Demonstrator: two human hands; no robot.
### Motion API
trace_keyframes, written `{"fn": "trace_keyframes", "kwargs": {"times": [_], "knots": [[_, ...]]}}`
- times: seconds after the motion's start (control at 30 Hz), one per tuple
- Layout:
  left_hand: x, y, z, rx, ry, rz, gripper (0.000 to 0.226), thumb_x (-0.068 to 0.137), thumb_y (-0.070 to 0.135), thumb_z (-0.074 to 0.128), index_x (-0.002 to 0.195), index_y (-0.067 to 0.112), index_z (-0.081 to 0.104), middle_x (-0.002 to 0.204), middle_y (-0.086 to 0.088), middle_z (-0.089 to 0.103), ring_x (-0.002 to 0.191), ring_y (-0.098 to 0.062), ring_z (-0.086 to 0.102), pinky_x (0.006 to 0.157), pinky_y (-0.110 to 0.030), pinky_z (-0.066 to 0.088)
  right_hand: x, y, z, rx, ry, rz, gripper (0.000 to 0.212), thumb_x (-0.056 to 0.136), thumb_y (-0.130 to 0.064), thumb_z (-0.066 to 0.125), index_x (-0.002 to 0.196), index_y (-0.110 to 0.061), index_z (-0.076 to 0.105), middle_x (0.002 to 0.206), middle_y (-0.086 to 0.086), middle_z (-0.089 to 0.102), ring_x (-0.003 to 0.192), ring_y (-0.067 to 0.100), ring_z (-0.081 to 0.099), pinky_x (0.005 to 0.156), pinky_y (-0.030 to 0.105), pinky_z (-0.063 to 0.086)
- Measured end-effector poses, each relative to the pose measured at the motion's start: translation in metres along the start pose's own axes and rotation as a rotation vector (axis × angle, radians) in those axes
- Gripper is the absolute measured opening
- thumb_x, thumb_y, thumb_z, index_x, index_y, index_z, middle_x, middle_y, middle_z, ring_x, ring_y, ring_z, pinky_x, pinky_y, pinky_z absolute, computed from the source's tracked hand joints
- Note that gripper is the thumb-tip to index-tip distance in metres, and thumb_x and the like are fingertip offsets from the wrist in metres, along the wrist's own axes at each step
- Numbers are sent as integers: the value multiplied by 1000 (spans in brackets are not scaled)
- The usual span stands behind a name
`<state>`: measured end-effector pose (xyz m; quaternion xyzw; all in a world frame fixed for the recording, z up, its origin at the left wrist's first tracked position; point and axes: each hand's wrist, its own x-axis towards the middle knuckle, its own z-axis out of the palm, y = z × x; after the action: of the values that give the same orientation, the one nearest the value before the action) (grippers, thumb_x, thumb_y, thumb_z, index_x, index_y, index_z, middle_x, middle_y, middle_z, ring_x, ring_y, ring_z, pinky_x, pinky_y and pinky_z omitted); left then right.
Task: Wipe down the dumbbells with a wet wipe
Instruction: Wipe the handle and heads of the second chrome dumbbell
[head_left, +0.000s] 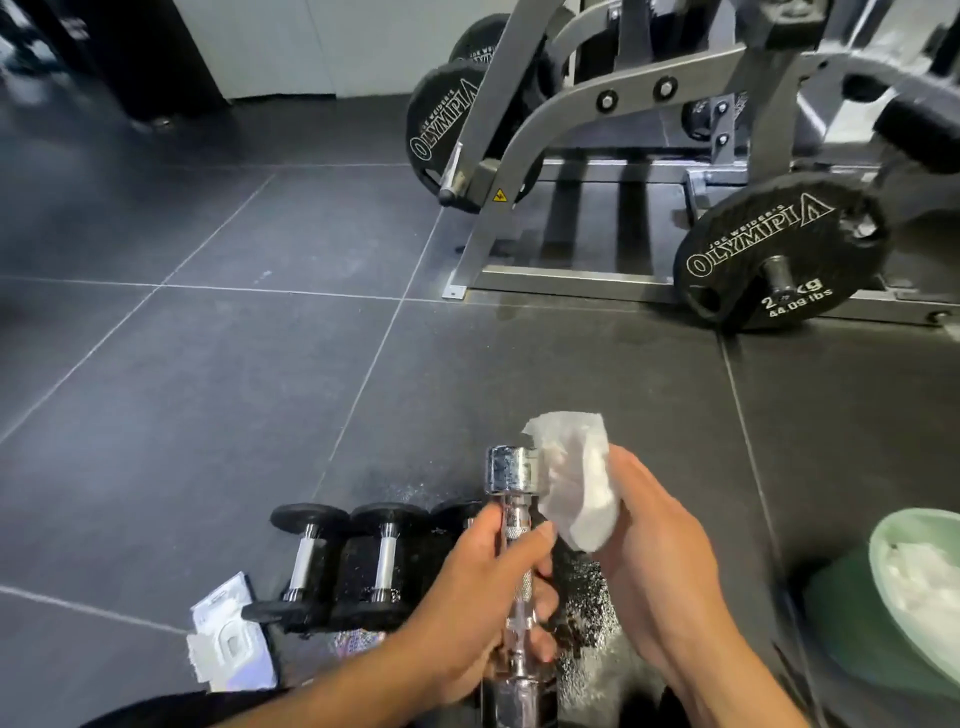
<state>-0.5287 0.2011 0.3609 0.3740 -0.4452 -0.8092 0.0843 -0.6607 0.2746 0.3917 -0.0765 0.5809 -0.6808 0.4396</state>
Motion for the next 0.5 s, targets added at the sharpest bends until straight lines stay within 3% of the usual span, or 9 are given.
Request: {"fn": "trace_keyframes", "kwargs": {"times": [0.07, 0.13, 0.27, 0.33, 0.4, 0.5], "knots": [[-7, -12, -4, -20, 57, -2, 21, 102, 22, 68, 116, 14, 56, 74, -5, 52, 54, -18, 42, 51, -30, 31, 1, 10, 13, -54, -38, 1, 33, 106, -24, 48, 114, -16, 79, 115, 10, 77, 100, 28, 70, 89, 51, 53], [-11, -16, -7, -34, 69, -10, 24, 100, 12, 65, 117, 5, 50, 72, -4, 49, 54, -17, 39, 49, -29, 28, 3, 16, 19, -172, -68, -27, 33, 105, -26, 48, 116, -21, 79, 119, 6, 76, 111, 33, 70, 97, 58, 52], [-14, -8, -13, 48, 50, 60, 24, 95, 2, 55, 119, 3, 55, 82, -13, 49, 61, -21, 43, 48, -31, 34, 11, 23, 21, -363, -110, -90, 32, 99, -48, 54, 119, -33, 74, 111, 2, 78, 102, 27, 74, 88, 49, 56], [-12, -3, -17, 89, 54, 111, 24, 94, 6, 50, 115, 10, 60, 82, -14, 53, 67, -25, 44, 53, -33, 36, 14, 27, 24, -448, -123, -124, 28, 108, -43, 48, 117, -36, 73, 103, -1, 79, 97, 20, 74, 85, 34, 57], [-9, 3, -22, 93, 44, 128, 25, 93, 13, 47, 108, 18, 66, 77, -12, 55, 67, -26, 45, 57, -37, 35, 14, 31, 29, -441, -131, -121, 39, 112, -38, 36, 114, -30, 74, 92, 9, 79, 81, 21, 72, 72, 23, 54], [-7, 8, -29, -23, 4, 111, 27, 99, 7, 40, 111, 8, 65, 75, -11, 56, 61, -23, 48, 54, -35, 34, 14, 33, 41, -196, -171, -14, 56, 112, -45, 32, 106, -17, 79, 81, 37, 67, 61, 37, 58, 57, 41, 51]]}}
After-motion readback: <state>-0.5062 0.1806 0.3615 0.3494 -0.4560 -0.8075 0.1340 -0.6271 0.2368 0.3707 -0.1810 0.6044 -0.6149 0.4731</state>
